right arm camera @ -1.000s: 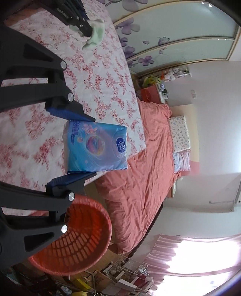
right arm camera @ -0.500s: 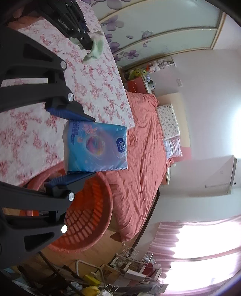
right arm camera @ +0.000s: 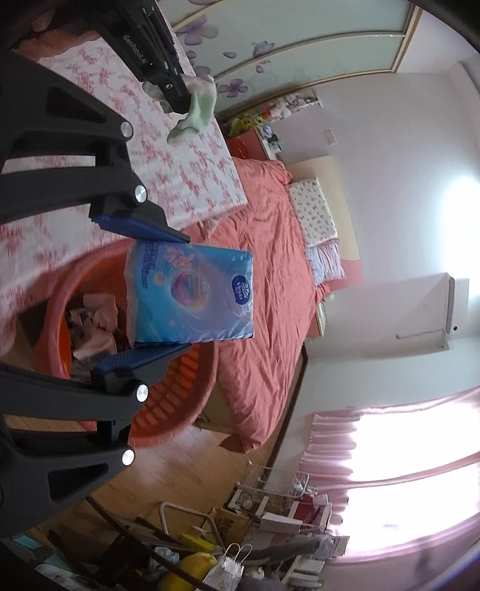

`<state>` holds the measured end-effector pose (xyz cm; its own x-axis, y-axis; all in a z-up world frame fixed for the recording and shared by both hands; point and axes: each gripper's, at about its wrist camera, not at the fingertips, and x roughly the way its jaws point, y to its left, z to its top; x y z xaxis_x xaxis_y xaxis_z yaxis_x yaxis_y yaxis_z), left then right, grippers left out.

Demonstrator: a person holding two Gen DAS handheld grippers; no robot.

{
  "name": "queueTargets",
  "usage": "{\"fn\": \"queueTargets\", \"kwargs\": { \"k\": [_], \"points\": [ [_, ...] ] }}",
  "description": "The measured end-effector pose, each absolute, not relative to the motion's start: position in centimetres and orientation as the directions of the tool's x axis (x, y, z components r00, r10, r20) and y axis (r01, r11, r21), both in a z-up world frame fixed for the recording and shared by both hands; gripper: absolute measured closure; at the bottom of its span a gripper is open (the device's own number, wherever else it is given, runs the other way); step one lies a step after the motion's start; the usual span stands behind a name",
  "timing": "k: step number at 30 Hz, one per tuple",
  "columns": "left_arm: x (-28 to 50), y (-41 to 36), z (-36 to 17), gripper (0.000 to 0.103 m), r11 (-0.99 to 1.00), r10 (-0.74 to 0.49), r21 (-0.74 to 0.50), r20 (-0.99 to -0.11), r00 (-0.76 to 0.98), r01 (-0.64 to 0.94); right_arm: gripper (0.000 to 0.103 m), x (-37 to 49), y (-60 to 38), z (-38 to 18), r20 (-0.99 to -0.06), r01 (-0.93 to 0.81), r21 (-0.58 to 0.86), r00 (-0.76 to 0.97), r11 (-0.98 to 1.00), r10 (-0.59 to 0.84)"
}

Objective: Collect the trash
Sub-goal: 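Carry the green cloth and blue tissue pack over the orange basket with both tools, then open both tools to drop the green cloth and tissue pack into the basket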

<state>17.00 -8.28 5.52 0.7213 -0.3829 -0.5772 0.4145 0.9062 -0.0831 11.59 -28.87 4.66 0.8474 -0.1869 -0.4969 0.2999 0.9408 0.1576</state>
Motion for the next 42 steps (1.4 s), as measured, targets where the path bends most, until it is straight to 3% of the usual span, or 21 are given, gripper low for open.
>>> {"fn": "queueTargets", "kwargs": {
  "k": [12, 30, 32, 34, 42],
  "points": [
    [16.9, -15.3, 3.7, 0.082, 0.83, -0.505, -0.124, -0.581, 0.638, 0.544, 0.053, 10.7, -34.8, 2.8, -0.484, 0.352, 0.208, 0.848, 0.913, -0.217],
    [18.2, -20.6, 0.3, 0.081, 0.817, -0.486, -0.109, -0.657, 0.576, 0.566, 0.051, 13.8, -37.8, 0.0, -0.519, 0.356, 0.255, 0.835, 0.899, -0.183],
    [18.6, -20.8, -0.2, 0.066, 0.823, -0.473, -0.106, -0.67, 0.571, 0.558, 0.05, 14.4, -38.2, -0.5, -0.532, 0.35, 0.27, 0.831, 0.897, -0.164],
    [18.7, -20.9, -0.5, 0.057, 0.832, -0.457, -0.099, -0.678, 0.575, 0.546, 0.047, 14.9, -38.6, -0.9, -0.54, 0.35, 0.287, 0.828, 0.892, -0.151],
    [18.9, -19.8, -1.4, 0.052, 0.852, -0.419, -0.092, -0.709, 0.567, 0.516, 0.037, 13.6, -38.9, -1.2, -0.547, 0.382, 0.283, 0.818, 0.88, -0.179]
  ]
}}
